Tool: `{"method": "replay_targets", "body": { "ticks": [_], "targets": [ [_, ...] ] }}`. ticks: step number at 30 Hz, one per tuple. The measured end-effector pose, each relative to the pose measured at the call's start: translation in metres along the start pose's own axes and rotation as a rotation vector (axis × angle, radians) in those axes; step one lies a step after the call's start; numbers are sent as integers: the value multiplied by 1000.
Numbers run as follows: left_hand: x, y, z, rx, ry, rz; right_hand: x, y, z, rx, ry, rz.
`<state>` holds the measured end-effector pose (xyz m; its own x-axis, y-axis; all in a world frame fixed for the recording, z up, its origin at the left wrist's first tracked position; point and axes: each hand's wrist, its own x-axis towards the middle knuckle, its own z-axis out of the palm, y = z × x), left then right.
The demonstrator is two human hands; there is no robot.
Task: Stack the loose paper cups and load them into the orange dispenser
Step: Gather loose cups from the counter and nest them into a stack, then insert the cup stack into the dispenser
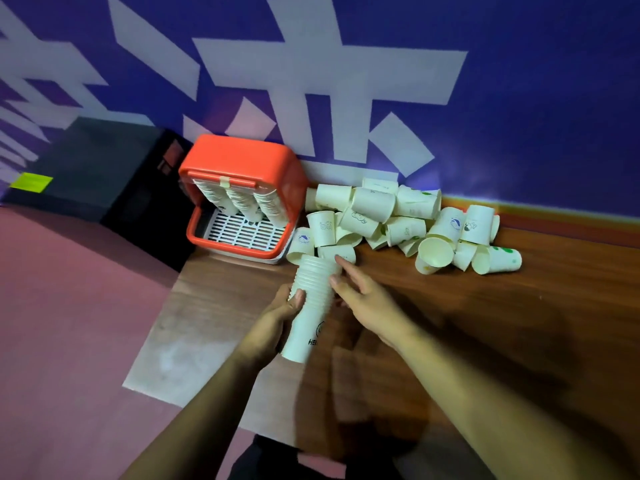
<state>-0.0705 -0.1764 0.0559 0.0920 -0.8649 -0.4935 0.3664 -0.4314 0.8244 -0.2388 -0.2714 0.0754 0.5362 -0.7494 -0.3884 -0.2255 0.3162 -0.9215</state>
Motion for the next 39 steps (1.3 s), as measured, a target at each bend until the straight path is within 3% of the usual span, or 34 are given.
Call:
{"method": "replay_targets", "body": {
  "ticks": [5, 12, 19, 29, 39],
  "targets": [
    [10, 37, -72, -20, -86, 98, 35, -16, 72, -1, -34, -25],
    [31, 98, -196, 415, -21, 265, 101, -40, 166, -27, 62, -119],
    [66, 130, -277, 544, 29, 332, 169, -57, 225, -165, 117, -192],
    [123, 138, -311, 657, 85, 384, 237, -42, 244, -237, 196, -128],
    [152, 122, -318, 716, 158, 234, 267, -24, 249, -380, 179, 2]
  ]
}}
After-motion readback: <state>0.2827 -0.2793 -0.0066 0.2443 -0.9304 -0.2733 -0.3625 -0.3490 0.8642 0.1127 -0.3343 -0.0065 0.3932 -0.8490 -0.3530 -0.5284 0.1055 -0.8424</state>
